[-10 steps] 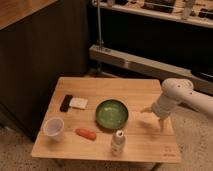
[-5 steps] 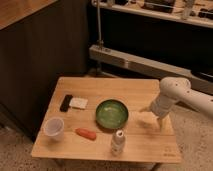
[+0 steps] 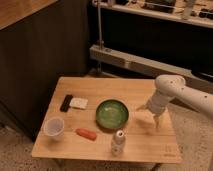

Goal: Push the ceramic bowl across the table

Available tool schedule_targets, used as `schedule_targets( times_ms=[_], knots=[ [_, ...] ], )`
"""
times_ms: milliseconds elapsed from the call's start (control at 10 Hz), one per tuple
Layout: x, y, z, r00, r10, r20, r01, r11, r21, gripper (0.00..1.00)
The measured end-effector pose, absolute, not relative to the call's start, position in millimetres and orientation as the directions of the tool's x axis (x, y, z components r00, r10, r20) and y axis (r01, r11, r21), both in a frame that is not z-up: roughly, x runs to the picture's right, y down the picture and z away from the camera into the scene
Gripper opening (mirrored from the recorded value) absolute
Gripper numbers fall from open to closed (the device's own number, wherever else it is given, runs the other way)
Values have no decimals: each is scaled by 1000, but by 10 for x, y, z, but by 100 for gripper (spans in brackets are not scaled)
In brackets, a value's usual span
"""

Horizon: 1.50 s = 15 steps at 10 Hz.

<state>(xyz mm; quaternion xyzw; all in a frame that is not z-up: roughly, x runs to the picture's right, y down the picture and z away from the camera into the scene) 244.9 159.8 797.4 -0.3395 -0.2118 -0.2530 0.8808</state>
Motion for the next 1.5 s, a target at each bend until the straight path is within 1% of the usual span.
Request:
schedule_targets(
  times_ms=[500, 600, 700, 800, 900, 1100, 1200, 1300, 1400, 1500],
  knots=[
    [2365, 1513, 8059, 773, -309, 554, 601, 637, -484, 80],
    [2371, 1501, 8080, 774, -309, 553, 600, 637, -484, 78],
    [2367, 1485, 8095, 773, -311, 553, 601, 636, -483, 71],
    [2343, 1475, 8113, 771, -313, 554, 604, 635, -481, 62],
    [2311, 1467, 8133, 768, -317, 557, 608, 635, -477, 57],
    [2319, 1477, 8152, 767, -319, 557, 609, 635, -475, 57],
    [2332, 1476, 8163, 767, -320, 556, 609, 636, -473, 53],
    [2340, 1473, 8179, 766, -321, 557, 610, 637, -471, 47],
    [2320, 1464, 8185, 761, -323, 563, 616, 633, -470, 36],
    [2272, 1471, 8194, 754, -325, 571, 625, 624, -469, 27]
  ],
)
